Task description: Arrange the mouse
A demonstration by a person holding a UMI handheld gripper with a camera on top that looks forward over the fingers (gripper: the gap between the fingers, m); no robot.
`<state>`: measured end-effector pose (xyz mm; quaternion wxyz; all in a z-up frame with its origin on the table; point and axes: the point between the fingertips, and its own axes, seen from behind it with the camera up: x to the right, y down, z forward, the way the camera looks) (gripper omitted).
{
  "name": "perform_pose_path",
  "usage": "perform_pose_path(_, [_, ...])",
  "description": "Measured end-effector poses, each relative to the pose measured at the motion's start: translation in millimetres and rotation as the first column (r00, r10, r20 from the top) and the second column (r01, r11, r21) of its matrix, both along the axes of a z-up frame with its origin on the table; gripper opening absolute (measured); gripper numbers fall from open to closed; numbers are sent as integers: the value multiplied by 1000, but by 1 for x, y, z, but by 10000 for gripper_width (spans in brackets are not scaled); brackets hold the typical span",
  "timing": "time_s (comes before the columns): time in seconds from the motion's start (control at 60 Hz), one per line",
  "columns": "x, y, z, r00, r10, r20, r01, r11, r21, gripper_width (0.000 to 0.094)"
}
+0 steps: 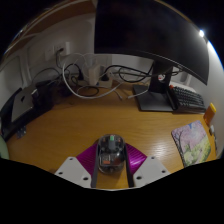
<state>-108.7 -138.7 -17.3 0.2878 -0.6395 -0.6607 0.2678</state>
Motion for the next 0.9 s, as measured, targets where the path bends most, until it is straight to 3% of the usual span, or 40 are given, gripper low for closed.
perform_pose_path(0.05, [1,-6,0,1000,20,10,-20,1000,-4,383])
perform_pose_path(0.15, [3,-9,5,999,33,32,-32,999,-32,371])
perform_pose_path(0.3, [-3,16,70,999,12,-30,-14,998,-60,369])
perform_pose_path(0.383, [-9,58,114,997,-26,-75,20,997,-75,369])
perform_pose_path(0.533, [-18,175,154,985,-118,-127,117,993,-16,370])
perform_pose_path(0.7, [-12,292,124,975,-193,-112,197,980,23,371])
perform_pose_path(0.9, [7,346,32,993,-115,13,114,993,33,387])
